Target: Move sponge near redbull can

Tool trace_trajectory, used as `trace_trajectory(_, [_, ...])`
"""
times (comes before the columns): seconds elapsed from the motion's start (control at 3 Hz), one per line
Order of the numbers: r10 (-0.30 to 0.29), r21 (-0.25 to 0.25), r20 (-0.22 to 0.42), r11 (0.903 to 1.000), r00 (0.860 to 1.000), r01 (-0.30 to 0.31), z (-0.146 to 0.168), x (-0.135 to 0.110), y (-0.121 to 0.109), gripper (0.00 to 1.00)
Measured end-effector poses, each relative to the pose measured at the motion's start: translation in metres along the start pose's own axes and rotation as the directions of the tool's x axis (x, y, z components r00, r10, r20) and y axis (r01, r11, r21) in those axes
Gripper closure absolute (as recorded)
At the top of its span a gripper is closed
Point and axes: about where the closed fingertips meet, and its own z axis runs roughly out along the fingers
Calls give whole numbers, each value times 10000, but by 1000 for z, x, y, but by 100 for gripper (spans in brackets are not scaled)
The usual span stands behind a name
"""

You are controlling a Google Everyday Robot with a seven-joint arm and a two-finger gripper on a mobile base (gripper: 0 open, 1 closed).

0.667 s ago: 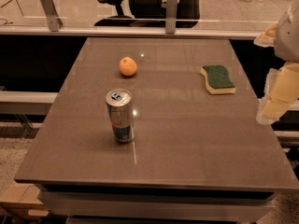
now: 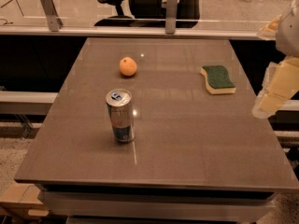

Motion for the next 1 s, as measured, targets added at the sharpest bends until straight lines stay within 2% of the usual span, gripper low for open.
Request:
trace_trajectory(0.33, [1033,440,621,9934,9927,-1061,-7,-4,-16,0])
trace_trajectory(0.67, [2568,568,913,9633,9622,-2625,-9,-4,-37,0])
trace_trajectory(1.0, [4646,239,1449,8810,8736,-4725,-5,3,-55,0])
